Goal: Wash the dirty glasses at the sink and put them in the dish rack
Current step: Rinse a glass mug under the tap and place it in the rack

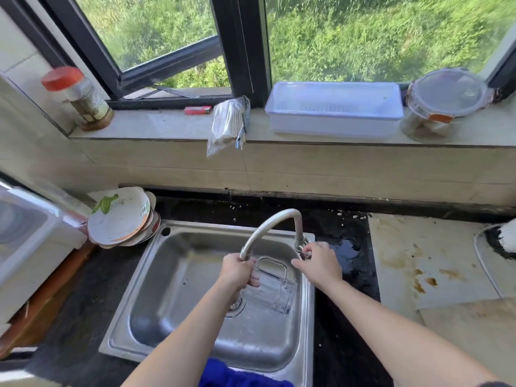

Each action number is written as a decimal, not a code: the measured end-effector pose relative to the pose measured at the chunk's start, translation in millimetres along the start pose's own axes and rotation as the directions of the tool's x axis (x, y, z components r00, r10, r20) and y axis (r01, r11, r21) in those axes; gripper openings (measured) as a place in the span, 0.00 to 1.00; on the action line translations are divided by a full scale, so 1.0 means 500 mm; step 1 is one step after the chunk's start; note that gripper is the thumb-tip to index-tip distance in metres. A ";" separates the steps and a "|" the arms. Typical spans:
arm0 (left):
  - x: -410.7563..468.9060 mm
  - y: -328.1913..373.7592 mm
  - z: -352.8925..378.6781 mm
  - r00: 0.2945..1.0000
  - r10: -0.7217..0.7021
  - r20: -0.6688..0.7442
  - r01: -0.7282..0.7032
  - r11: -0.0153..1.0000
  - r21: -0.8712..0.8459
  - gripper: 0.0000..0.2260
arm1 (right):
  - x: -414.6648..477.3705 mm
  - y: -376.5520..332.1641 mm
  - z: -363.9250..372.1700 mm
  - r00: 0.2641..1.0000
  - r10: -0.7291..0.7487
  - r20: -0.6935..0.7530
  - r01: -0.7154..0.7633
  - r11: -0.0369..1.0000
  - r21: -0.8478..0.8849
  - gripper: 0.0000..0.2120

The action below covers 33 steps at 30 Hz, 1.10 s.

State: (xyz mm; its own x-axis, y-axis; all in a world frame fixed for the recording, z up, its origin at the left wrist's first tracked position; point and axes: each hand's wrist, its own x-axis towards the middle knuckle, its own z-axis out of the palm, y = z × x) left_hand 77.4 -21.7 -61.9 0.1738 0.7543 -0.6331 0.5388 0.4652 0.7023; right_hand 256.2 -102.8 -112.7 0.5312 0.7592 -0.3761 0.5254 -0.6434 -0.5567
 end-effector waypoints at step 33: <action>0.037 -0.043 -0.090 0.763 -0.301 0.572 0.158 0.945 0.286 0.09 | -0.190 -0.086 -0.038 0.548 -0.703 0.453 0.832 0.407 -0.376 0.08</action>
State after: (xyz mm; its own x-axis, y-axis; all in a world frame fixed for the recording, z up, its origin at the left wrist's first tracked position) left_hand 31.8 3.1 -74.0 0.4422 0.1704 -0.8806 0.7725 0.4266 0.4704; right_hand 195.8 -149.2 -38.8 -0.3792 0.9130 -0.1504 0.9060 0.3333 -0.2609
